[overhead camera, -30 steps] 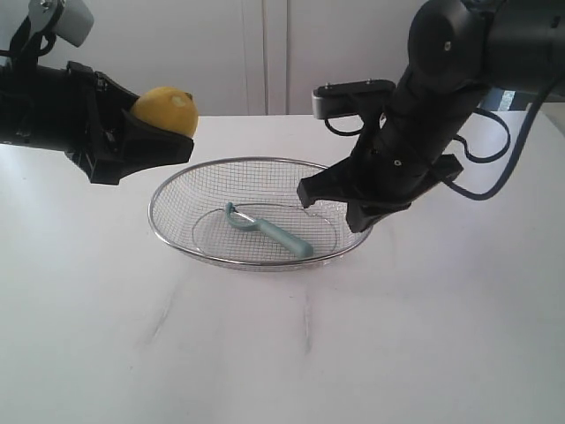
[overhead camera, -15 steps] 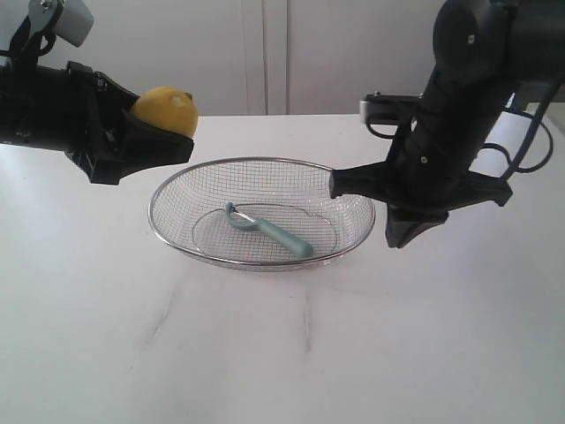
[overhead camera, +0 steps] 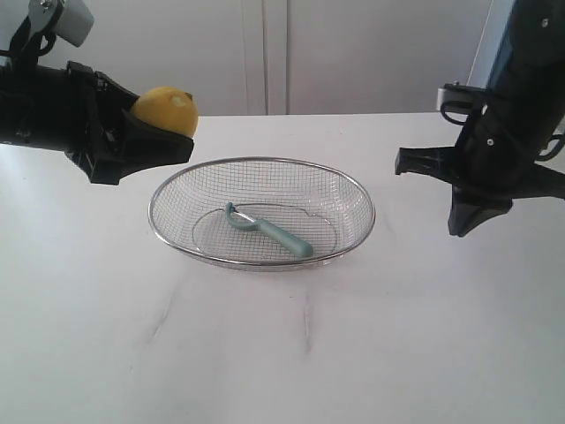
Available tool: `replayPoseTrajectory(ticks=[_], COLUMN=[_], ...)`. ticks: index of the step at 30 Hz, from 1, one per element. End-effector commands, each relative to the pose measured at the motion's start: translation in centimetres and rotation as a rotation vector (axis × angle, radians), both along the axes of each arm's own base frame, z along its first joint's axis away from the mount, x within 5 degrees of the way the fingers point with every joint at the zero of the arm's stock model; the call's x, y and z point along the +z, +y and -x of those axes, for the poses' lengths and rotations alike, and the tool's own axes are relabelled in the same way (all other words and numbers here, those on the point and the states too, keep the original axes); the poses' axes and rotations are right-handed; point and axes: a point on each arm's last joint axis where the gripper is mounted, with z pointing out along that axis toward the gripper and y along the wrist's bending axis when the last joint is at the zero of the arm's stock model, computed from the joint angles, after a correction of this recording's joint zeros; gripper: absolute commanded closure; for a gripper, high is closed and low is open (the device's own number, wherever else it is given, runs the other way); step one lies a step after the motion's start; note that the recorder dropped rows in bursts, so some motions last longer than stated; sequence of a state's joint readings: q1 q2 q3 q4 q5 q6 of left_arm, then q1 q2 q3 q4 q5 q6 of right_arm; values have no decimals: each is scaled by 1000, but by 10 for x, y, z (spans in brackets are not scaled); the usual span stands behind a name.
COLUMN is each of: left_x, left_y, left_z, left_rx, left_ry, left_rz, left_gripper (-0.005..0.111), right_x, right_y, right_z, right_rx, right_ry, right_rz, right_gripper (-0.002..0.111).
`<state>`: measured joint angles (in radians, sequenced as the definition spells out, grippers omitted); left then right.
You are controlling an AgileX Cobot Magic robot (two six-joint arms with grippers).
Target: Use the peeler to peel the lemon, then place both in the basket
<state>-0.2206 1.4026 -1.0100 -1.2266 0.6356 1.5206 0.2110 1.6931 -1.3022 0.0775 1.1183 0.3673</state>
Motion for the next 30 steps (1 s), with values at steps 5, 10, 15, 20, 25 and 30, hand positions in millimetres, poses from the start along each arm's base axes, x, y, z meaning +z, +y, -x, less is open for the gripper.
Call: replayPoseTrajectory(ticks=[5,10,15,20,25,30], left_x=[3,3,3,3,3,3], left_y=[-1,-1,-1,-1,-1,-1], left_z=[2,2,2,2,2,2], left_rx=[-4,-4,-4,-4,-4,-4], left_ry=[8,8,8,8,8,8], left_rz=[32,32,32,32,32,32], left_gripper=[107,107,107,107,107,107], right_x=[4,3,3,3,4,4], right_y=[-34,-53,-60,-60,-60,-60], right_z=[-4,-4,-4,-4,-7,-11], right_rx=[-103,-150,-162,-162,-163,-166], right_ry=[0,18,20,20,-8,-54], right_rz=[8,23,41,41,38,33], right_gripper=[108,108,108,108,108,108])
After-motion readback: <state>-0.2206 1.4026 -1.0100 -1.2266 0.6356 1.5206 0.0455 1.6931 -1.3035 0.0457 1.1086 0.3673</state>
